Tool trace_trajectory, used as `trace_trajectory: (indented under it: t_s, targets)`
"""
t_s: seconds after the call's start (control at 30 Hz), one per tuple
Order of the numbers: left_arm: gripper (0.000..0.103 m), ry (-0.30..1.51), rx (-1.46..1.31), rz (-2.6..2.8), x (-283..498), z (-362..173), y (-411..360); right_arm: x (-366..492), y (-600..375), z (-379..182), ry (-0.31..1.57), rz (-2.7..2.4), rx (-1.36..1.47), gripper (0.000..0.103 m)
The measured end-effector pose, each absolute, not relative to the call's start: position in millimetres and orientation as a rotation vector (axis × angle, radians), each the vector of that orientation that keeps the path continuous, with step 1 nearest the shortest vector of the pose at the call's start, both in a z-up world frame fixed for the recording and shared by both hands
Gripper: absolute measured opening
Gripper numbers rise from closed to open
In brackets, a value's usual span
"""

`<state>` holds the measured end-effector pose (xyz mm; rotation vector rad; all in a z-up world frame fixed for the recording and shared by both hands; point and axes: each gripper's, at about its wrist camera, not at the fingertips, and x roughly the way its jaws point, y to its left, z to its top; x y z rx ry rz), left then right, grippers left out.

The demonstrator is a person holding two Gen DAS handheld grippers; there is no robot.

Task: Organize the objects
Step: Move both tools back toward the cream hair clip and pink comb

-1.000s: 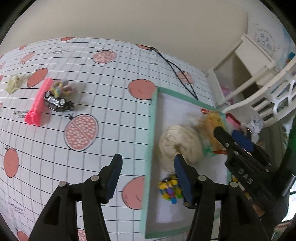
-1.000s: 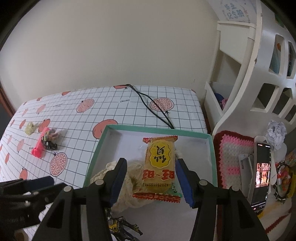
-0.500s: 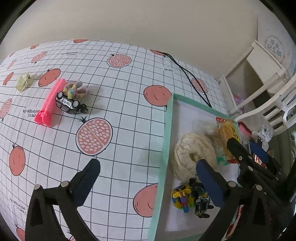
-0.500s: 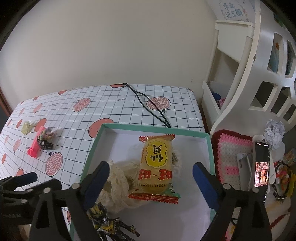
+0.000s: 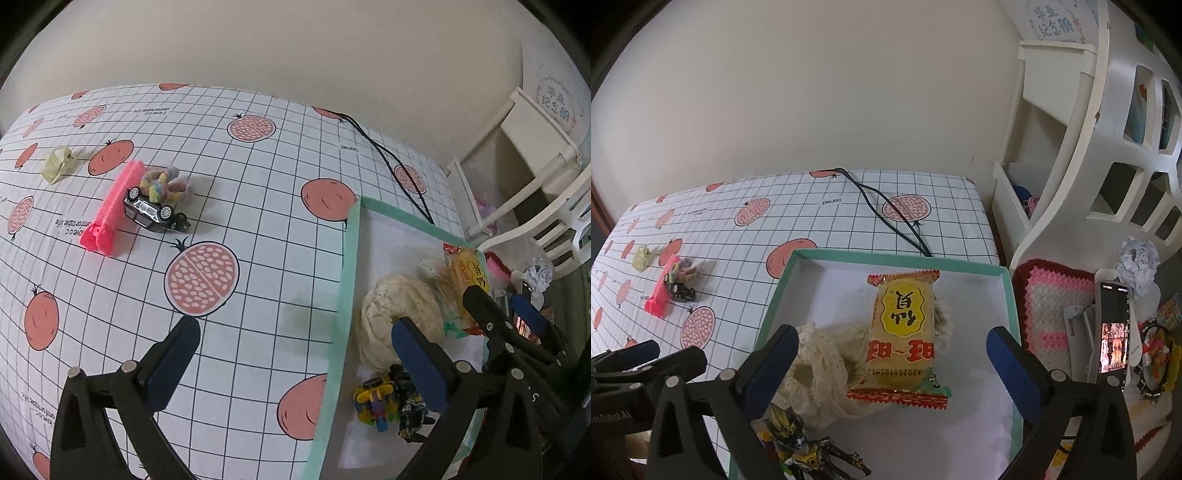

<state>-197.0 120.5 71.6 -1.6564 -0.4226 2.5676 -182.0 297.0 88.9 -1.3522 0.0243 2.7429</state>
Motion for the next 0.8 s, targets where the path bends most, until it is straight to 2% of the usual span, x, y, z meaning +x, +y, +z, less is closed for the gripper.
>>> trace_trajectory:
  t_s: [0.47, 0.57, 0.8]
  targets:
    - [0.103, -0.427, -1.589, 2.655, -198.9, 91.1, 99.6, -182.3, 289.0, 109.8, 0.057, 2.776, -1.254, 0.103]
    - [0.103, -0.418, -1.534, 2.760, -200.9, 104.6, 75.2, -181.6, 281.8, 121.1, 0.066, 2.813, -1.202, 0.103]
    - [0.103, -0.520, -1.512, 2.956, -204.4, 117.0, -9.2, -184.0, 259.0, 132.5, 0.069, 2.876, -1.155, 0.103]
